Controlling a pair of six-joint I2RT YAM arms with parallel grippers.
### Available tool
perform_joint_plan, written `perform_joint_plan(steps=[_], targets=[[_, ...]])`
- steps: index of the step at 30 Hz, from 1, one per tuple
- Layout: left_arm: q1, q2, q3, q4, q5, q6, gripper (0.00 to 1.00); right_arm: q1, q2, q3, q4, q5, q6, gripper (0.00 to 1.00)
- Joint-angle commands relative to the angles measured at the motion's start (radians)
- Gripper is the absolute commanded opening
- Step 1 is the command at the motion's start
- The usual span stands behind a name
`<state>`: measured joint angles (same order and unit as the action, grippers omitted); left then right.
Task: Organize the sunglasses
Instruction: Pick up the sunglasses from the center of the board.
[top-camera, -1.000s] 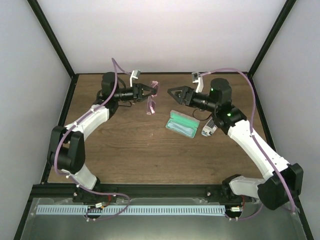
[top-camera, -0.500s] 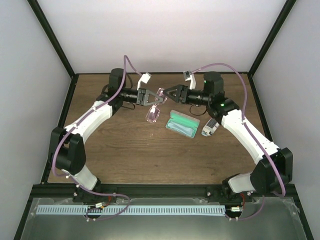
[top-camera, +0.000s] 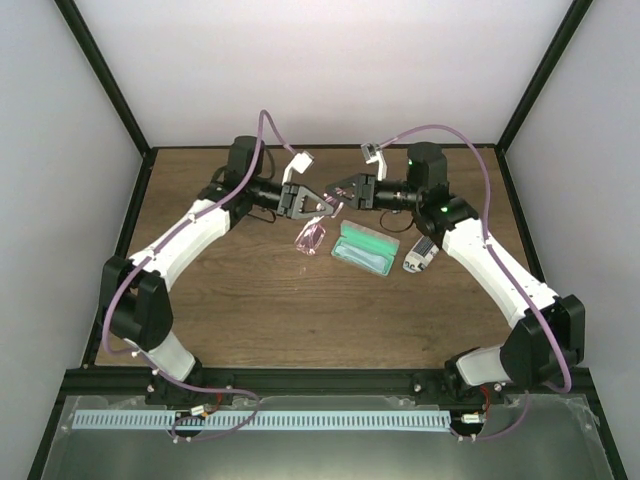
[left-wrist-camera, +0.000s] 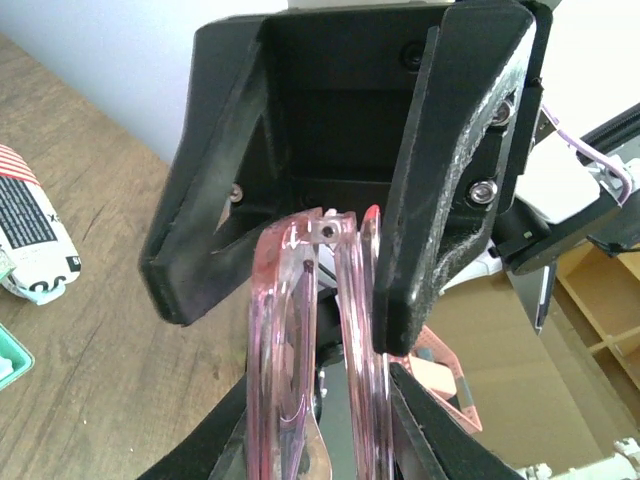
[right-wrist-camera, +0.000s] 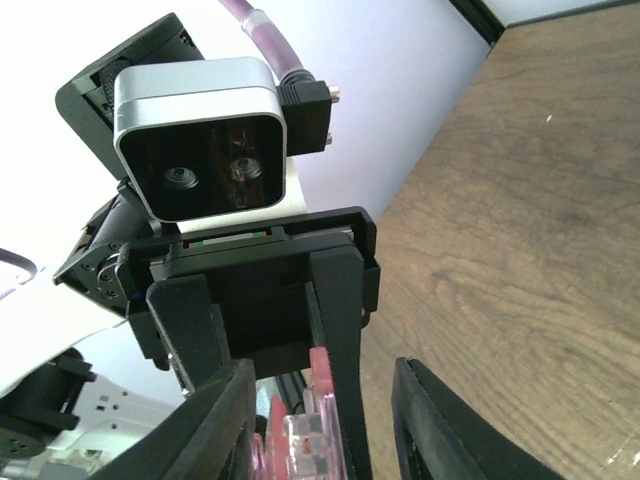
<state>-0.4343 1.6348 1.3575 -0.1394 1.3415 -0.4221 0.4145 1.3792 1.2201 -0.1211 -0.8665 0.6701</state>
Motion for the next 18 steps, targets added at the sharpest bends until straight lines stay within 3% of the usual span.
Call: perform_joint_plan(steps=[1,6,11,12,15,18], targets=[[-0.012,0.02,0.035,-0.028,0.044,0.057,0.28,-0.006,-0.001,0.027,0.011,-0.042,-0.008,0.34],[-0.017,0.028,0.04,-0.053,0.043,0.081,0.28,-0.006,-0.003,0.023,0.015,-0.064,0.003,0.18],[-0.016,0.042,0.054,-0.075,-0.006,0.088,0.33,-0.006,-0.004,0.023,0.024,-0.083,0.025,0.11],[-0.016,0.044,0.056,-0.075,-0.005,0.088,0.33,-0.006,-0.005,0.024,0.021,-0.083,0.026,0.13],[-0.017,0.048,0.063,-0.074,-0.01,0.086,0.32,-0.006,-0.005,0.021,0.006,-0.071,0.026,0.36],[-0.016,0.051,0.066,-0.072,-0.029,0.082,0.32,-0.007,-0.023,0.006,-0.003,-0.042,0.029,0.4]])
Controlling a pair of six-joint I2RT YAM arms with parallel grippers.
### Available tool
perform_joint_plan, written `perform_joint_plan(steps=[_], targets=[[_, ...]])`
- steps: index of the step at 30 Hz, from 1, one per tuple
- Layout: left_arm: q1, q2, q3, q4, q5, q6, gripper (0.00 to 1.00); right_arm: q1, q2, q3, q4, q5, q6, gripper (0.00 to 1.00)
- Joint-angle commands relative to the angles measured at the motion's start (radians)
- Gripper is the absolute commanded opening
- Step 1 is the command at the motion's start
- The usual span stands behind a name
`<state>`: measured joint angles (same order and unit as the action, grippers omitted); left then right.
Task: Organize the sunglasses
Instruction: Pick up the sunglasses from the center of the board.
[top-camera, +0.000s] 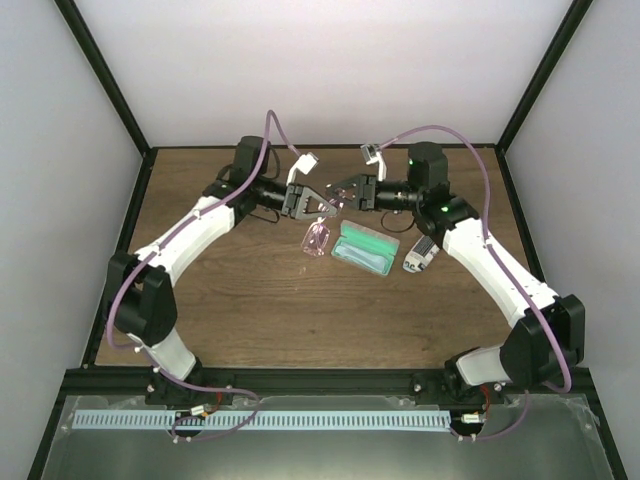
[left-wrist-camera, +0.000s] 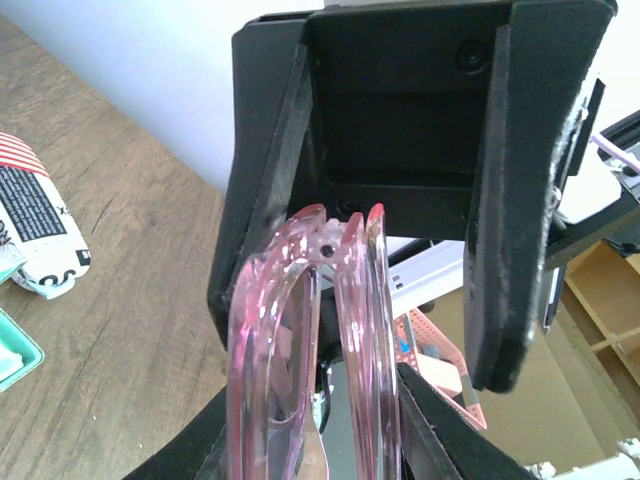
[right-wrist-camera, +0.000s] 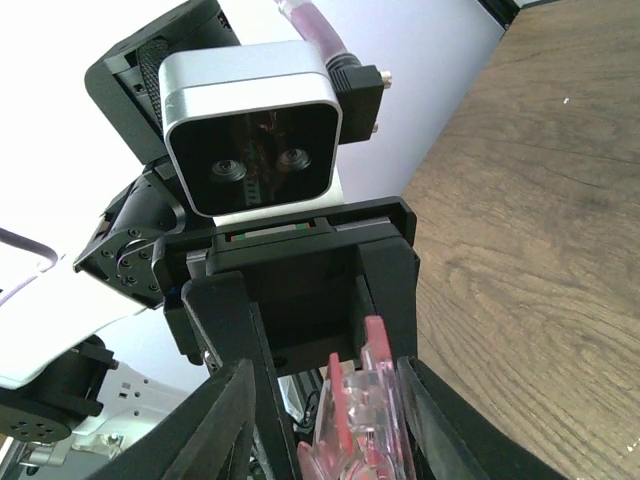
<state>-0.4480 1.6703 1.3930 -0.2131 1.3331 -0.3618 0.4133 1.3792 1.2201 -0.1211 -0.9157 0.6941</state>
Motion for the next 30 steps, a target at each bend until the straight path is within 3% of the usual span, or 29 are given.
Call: perform_joint_plan(steps=[1,5,10,13,16,19,20,25,30], targets=[[-0.003,0.019,0.03,0.004,-0.022,0.019,0.32,-0.004,-0.035,-0.001,-0.008,0.024,0.006,0.4],[-0.003,0.025,0.031,0.014,-0.021,0.013,0.31,-0.008,-0.076,-0.031,-0.021,0.062,0.006,0.38],[-0.003,0.026,0.028,0.021,-0.016,0.008,0.31,-0.012,-0.099,-0.057,-0.026,0.07,0.008,0.21],[-0.003,0.024,0.026,0.022,-0.016,0.008,0.31,-0.013,-0.098,-0.057,-0.024,0.061,0.01,0.18],[-0.003,0.023,0.027,0.023,-0.021,0.005,0.31,-0.013,-0.097,-0.056,-0.02,0.061,0.013,0.18],[-0.001,0.025,0.025,0.023,-0.027,0.003,0.31,-0.013,-0.102,-0.053,-0.02,0.065,0.014,0.34],[-0.001,0.026,0.024,0.023,-0.028,0.003,0.31,-0.014,-0.105,-0.053,-0.019,0.065,0.015,0.35],[-0.001,0.034,0.03,0.024,-0.012,0.003,0.31,-0.019,-0.119,-0.055,-0.026,0.061,0.013,0.13],[-0.001,0.038,0.032,0.025,-0.017,0.001,0.31,-0.019,-0.118,-0.059,-0.023,0.055,0.019,0.01]])
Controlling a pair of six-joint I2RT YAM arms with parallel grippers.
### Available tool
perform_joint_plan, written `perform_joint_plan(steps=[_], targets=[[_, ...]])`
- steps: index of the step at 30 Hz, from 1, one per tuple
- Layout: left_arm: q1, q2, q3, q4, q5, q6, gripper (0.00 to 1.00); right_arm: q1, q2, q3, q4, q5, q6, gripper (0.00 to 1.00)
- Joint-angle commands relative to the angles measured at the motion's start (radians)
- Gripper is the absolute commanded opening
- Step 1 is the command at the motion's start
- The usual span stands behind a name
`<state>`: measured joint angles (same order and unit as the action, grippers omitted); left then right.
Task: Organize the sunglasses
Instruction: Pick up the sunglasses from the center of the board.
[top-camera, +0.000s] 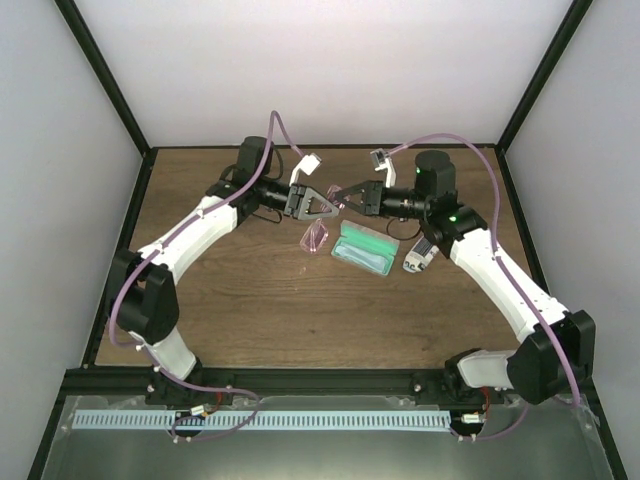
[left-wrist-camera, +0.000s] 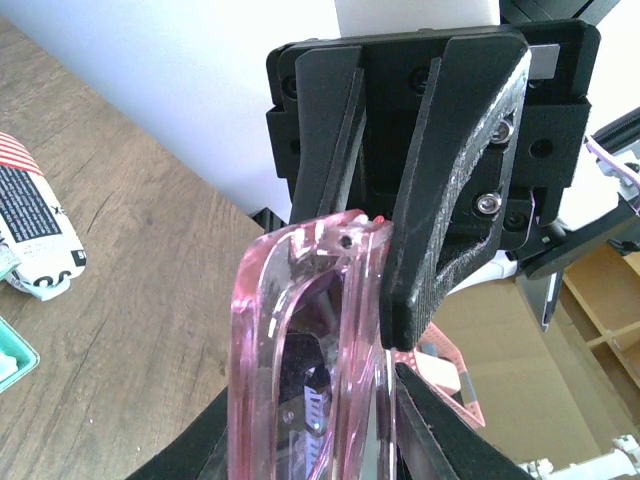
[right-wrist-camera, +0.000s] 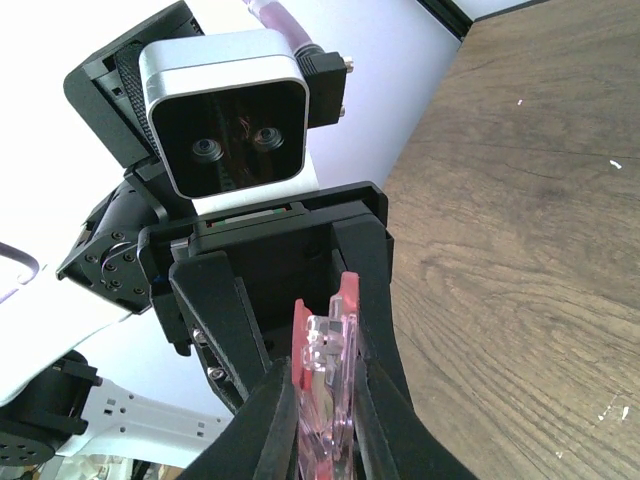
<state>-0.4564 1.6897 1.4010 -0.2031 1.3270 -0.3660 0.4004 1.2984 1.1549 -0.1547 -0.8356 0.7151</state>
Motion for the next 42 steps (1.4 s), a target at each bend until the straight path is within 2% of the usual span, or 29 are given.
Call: perform_joint_plan(steps=[1,3,5,9,12,14,16,23,27,31,34,37,42], targets=[[0.007,0.018,0.024,0.016,-0.013,0.003,0.31,-0.006,-0.037,0.007,0.012,-0.023,-0.002,0.01],[0.007,0.018,0.024,0.014,-0.016,0.004,0.33,-0.006,-0.035,0.007,0.018,-0.021,0.003,0.01],[0.007,0.015,0.022,0.013,-0.016,0.006,0.39,-0.006,-0.032,0.007,0.022,-0.018,0.009,0.01],[0.008,0.011,0.018,0.005,-0.032,0.014,0.67,-0.006,-0.037,-0.003,0.037,0.012,0.035,0.01],[0.008,0.006,0.014,0.001,-0.059,0.013,0.84,-0.005,-0.056,-0.04,0.076,0.049,0.078,0.01],[0.014,0.004,0.009,0.004,-0.092,0.004,0.91,-0.006,-0.075,-0.081,0.109,0.09,0.114,0.01],[0.029,-0.005,-0.014,0.043,-0.135,-0.039,0.94,-0.006,-0.099,-0.12,0.14,0.141,0.157,0.01],[0.179,-0.047,-0.183,0.328,-0.345,-0.353,0.95,-0.006,-0.253,-0.297,0.239,0.366,0.27,0.01],[0.189,0.001,-0.193,0.258,-0.494,-0.337,0.89,-0.006,-0.364,-0.395,0.229,0.508,0.337,0.01],[0.142,0.081,-0.183,0.087,-0.712,-0.254,0.68,-0.006,-0.489,-0.519,0.213,0.653,0.442,0.01],[0.088,0.16,-0.154,0.034,-0.775,-0.22,0.57,-0.006,-0.563,-0.587,0.187,0.722,0.467,0.01],[0.047,0.249,-0.126,0.023,-0.814,-0.26,0.46,-0.006,-0.615,-0.625,0.152,0.789,0.484,0.01],[0.014,0.36,-0.117,0.025,-0.89,-0.31,0.47,-0.006,-0.665,-0.647,0.075,0.853,0.501,0.01]])
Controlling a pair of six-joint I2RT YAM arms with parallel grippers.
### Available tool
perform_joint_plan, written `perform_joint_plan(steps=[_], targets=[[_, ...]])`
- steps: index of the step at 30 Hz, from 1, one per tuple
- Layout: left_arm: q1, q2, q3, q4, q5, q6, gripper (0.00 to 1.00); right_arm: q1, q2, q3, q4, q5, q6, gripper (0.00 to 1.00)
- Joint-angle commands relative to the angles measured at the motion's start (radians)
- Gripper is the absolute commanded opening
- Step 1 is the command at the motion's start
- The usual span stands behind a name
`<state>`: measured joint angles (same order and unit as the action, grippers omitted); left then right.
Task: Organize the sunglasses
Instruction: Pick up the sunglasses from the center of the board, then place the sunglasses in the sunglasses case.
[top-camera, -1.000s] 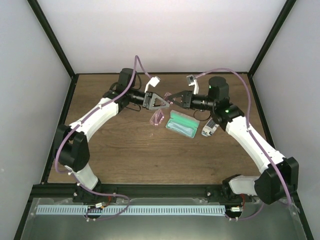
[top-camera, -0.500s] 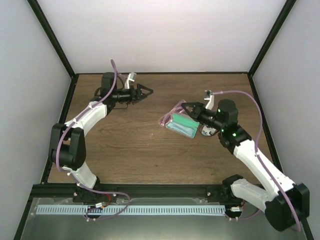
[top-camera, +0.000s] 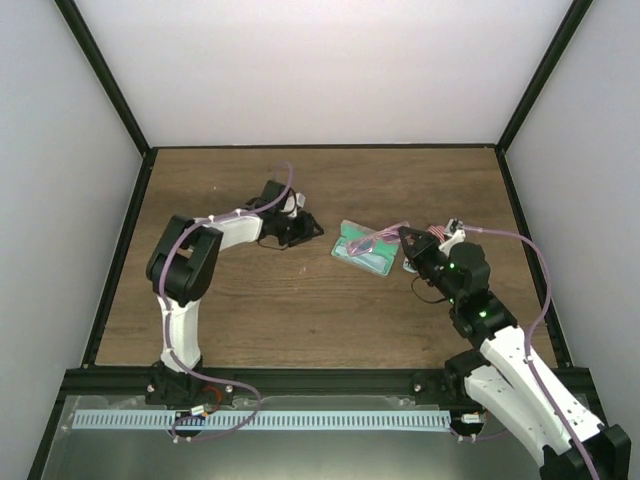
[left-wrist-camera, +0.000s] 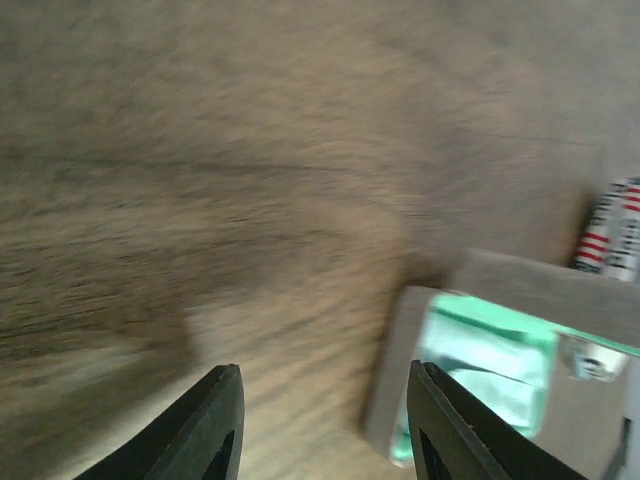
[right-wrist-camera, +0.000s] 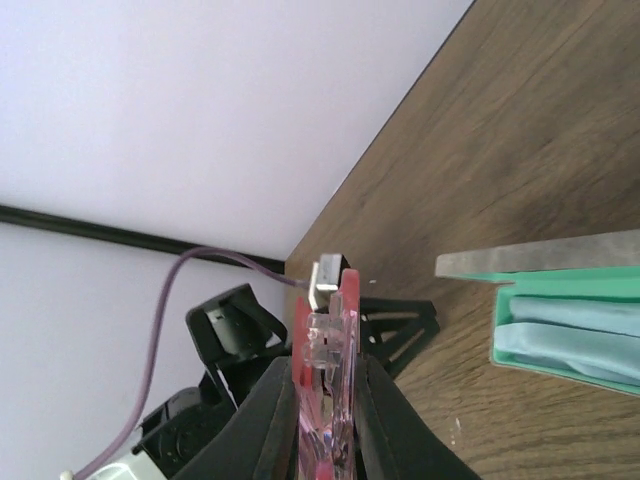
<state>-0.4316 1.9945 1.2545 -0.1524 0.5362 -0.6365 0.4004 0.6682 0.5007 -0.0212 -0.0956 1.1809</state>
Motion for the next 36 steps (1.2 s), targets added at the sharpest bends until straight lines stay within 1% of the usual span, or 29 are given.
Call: perform_joint_plan(steps=[1,3,6,10,14,16,24,27,32,36], targets=[[-0.017,0.076,0.03,-0.024,-0.11,-0.043,0.47,-0.005,-0.043,0.006,-0.076,0.126,0.039,0.01],[-0.028,0.119,0.039,-0.028,-0.123,-0.04,0.47,-0.005,-0.07,-0.002,-0.094,0.145,0.045,0.01],[-0.038,0.158,0.046,-0.045,-0.101,-0.028,0.46,-0.005,-0.104,-0.011,-0.116,0.165,0.058,0.01],[-0.056,0.134,0.002,-0.071,-0.063,0.0,0.46,-0.006,-0.117,-0.001,-0.144,0.184,0.056,0.01],[-0.077,0.104,-0.039,-0.179,-0.042,0.055,0.46,-0.006,-0.11,0.012,-0.152,0.208,0.052,0.01],[-0.087,0.096,-0.077,-0.206,-0.035,0.078,0.47,-0.005,-0.103,0.02,-0.158,0.223,0.052,0.01],[-0.144,0.108,-0.194,-0.155,0.008,0.057,0.47,-0.005,-0.101,-0.007,-0.158,0.249,0.082,0.01],[-0.159,0.102,-0.213,-0.154,0.018,0.054,0.47,-0.005,-0.104,-0.029,-0.121,0.256,0.1,0.01],[-0.166,0.085,-0.211,-0.175,0.033,0.06,0.47,-0.006,-0.084,-0.028,-0.109,0.269,0.084,0.01],[-0.21,0.099,-0.174,-0.183,0.071,0.063,0.47,-0.006,-0.066,-0.034,-0.096,0.269,0.075,0.01]])
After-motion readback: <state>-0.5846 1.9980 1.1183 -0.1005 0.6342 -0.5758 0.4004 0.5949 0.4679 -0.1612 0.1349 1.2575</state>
